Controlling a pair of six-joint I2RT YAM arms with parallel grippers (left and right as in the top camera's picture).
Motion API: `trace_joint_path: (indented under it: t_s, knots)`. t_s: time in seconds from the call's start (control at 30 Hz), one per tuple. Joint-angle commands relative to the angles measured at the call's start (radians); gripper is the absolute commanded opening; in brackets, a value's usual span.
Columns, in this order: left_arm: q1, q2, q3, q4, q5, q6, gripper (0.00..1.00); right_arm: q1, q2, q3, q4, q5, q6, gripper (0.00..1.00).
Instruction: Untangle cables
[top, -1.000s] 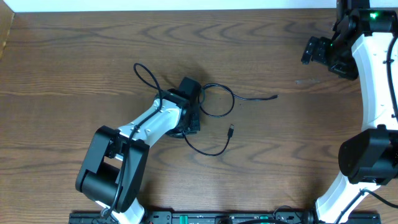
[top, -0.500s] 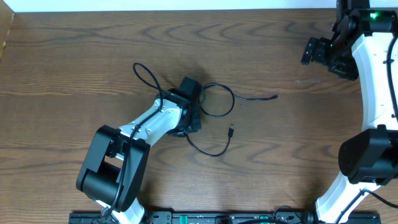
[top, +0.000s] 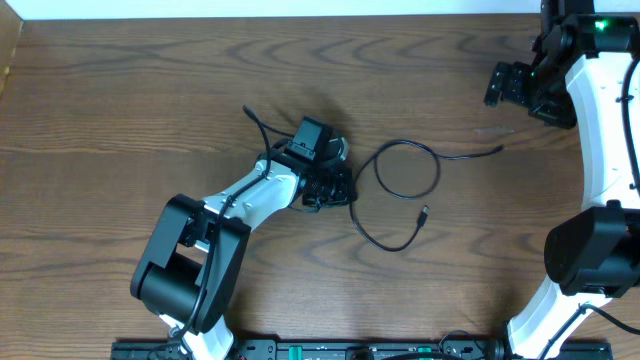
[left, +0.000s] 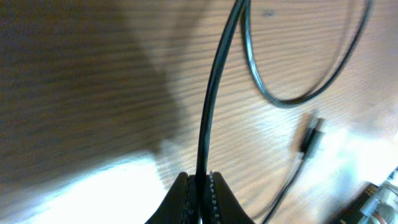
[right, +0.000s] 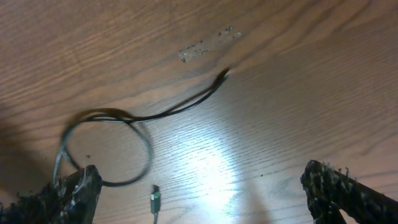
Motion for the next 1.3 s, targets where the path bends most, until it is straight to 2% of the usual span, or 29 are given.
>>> trace_joint_path:
  t_s: [0.0,0.17,0.33,0.43,0.57,0.97,1.07,1.13,1.2,1.27]
  knots:
    - [0.002,-0.057,-0.004,0.02,0.106,0.038,0.07,-0.004,-0.032,0.002,-0.003,-0.002,-0.077,0.99]
    - [0.03,-0.128,-0.004,0.02,0.127,0.038,0.07,-0.004,-0.032,0.002,-0.005,-0.116,-0.254,0.99]
    - [0.078,-0.227,-0.004,0.02,0.187,0.037,0.07,-0.004,-0.032,0.002,-0.054,-0.44,-0.603,0.99]
    - [0.109,-0.304,-0.004,0.019,0.216,0.034,0.07,-0.004,-0.032,0.002,-0.105,-0.554,-0.779,0.99]
    - [0.138,-0.413,-0.004,0.015,0.222,0.026,0.08,-0.002,-0.032,0.002,-0.139,-0.661,-0.903,0.99]
    - [0.18,-0.645,-0.004,0.012,0.217,0.016,0.07,0.117,-0.032,-0.094,-0.13,-0.843,-0.939,0.99]
    - [0.185,-0.66,-0.004,0.012,0.217,0.014,0.08,0.154,-0.032,-0.145,-0.107,-0.902,-0.93,0.88]
    - [0.185,-0.66,-0.004,0.011,0.217,0.014,0.08,0.173,-0.032,-0.192,-0.077,-0.927,-0.892,0.86]
    - [0.187,-0.66,-0.004,0.012,0.217,0.014,0.07,0.186,-0.032,-0.238,-0.026,-0.93,-0.813,0.94]
    - [0.187,-0.66,-0.004,0.015,0.216,0.014,0.07,0.198,-0.032,-0.3,0.049,-0.929,-0.735,0.92]
